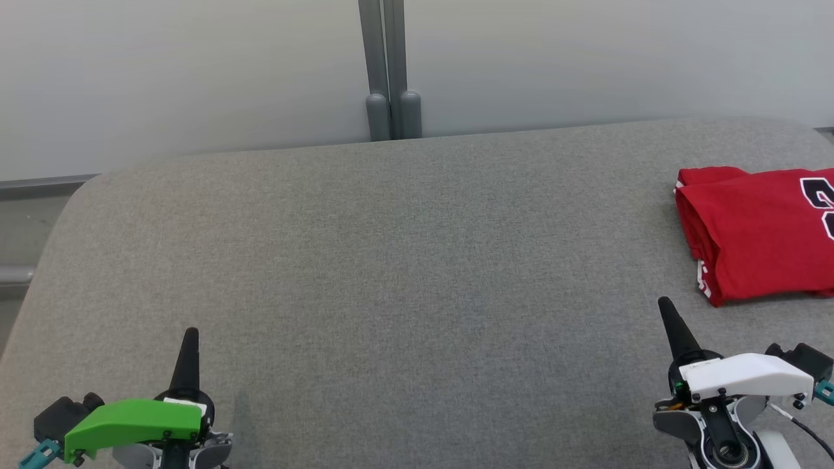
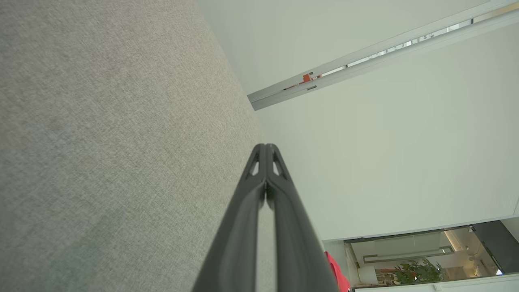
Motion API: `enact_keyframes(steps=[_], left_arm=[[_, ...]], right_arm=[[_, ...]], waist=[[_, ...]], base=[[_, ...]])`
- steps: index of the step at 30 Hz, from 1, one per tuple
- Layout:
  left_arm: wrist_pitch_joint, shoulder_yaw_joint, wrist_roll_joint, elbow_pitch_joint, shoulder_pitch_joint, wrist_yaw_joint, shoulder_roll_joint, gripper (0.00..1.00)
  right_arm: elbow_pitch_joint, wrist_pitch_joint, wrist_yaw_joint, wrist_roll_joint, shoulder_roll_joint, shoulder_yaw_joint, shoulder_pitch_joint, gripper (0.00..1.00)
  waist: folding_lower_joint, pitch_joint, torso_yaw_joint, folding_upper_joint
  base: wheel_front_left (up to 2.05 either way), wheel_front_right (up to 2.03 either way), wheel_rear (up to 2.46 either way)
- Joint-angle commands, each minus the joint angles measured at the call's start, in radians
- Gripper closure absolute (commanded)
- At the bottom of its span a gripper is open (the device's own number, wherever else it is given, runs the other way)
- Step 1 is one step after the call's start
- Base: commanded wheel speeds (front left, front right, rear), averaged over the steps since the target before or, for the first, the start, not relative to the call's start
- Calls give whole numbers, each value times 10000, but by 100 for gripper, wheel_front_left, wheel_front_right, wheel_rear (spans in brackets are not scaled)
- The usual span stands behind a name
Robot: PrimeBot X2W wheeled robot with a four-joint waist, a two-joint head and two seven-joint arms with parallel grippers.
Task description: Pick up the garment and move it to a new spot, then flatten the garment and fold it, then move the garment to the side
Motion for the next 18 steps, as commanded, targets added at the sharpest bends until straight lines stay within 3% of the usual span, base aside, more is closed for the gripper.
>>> enact_keyframes(steps=[1,18], left_arm=[[65,99,-301,-85,-250,-115,-16,100],[440,404,-1572,-74,-411,-364,-74,100]], right_arm=[[-119,91,6,275,-45,-62,-219,100],[-182,473,6,1620,-42,-298,-231,100]], waist=[[0,7,7,-1],[0,81,70,-1]], base=[[0,0,0],[0,0,0]])
